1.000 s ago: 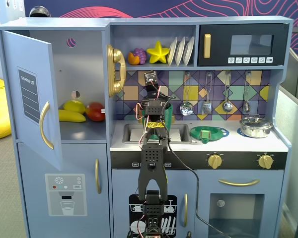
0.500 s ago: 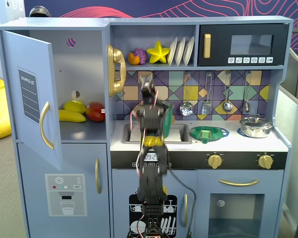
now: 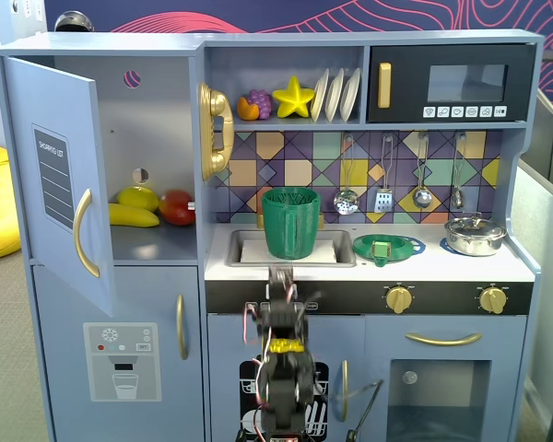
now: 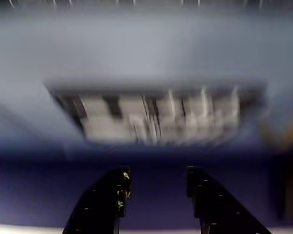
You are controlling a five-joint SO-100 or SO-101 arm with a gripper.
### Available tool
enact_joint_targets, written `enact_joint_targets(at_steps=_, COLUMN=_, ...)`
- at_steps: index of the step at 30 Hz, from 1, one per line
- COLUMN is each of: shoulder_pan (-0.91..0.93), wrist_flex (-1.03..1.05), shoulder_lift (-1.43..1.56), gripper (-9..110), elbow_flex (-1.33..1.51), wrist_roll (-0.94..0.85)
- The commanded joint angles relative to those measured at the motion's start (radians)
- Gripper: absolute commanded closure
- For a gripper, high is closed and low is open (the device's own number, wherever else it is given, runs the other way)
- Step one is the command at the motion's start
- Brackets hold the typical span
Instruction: Pick up the green pineapple from the left cabinet and place it in the green recipient
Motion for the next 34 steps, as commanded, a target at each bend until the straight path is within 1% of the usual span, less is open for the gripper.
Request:
enact_joint_targets(at_steps=1, shoulder_pan=0.021, wrist_flex=0.127, shoulder_lift=0.067, gripper=94, elbow_flex=0.060, wrist_roll=0.101)
enact_joint_targets(at_steps=2, shoulder_pan=0.015, wrist_flex=0.156, shoulder_lift=0.067, gripper=92, elbow_flex=0.060, wrist_roll=0.144)
enact_joint_targets(at_steps=5, shoulder_pan=0.009, wrist_flex=0.238, shoulder_lift=0.067, gripper=92, elbow_flex=0.060, wrist_roll=0.199)
enact_joint_targets(at_steps=9, shoulder_pan=0.008, wrist_flex=0.365, shoulder_lift=0.067, gripper=92, elbow_flex=0.060, wrist_roll=0.232)
enact_joint_targets(at_steps=11, shoulder_pan=0.015, wrist_flex=0.388, shoulder_lift=0.067, gripper=92, elbow_flex=0.060, wrist_roll=0.229)
enact_joint_targets(at_steps=14, shoulder_pan=0.023, wrist_flex=0.426, shoulder_lift=0.069, gripper=94, elbow_flex=0.060, wrist_roll=0.156)
enact_joint_targets(at_steps=17, shoulder_pan=0.014, wrist_flex=0.448, shoulder_lift=0.069, gripper=93, elbow_flex=0.060, wrist_roll=0.150)
enact_joint_targets(at_steps=19, shoulder_pan=0.000, wrist_flex=0.480, shoulder_lift=0.069, gripper=96, elbow_flex=0.060, wrist_roll=0.094)
enact_joint_targets(at_steps=24, shoulder_pan=-0.003, wrist_flex=0.526, shoulder_lift=0.069, gripper=96, elbow_flex=0.060, wrist_roll=0.011)
enact_joint_targets(at_steps=25, shoulder_pan=-0.009, wrist_flex=0.554, shoulder_lift=0.069, gripper=96, elbow_flex=0.060, wrist_roll=-0.038)
enact_joint_targets(at_steps=28, shoulder_pan=-0.026, wrist_flex=0.569, shoulder_lift=0.069, gripper=95, elbow_flex=0.060, wrist_roll=0.026)
enact_joint_targets(at_steps=31, shoulder_pan=-0.026, wrist_flex=0.580, shoulder_lift=0.069, gripper=95, elbow_flex=0.060, wrist_roll=0.135)
enact_joint_targets(at_steps=34, shoulder_pan=-0.021, wrist_flex=0.581, shoulder_lift=0.069, gripper=95, elbow_flex=0.060, wrist_roll=0.123)
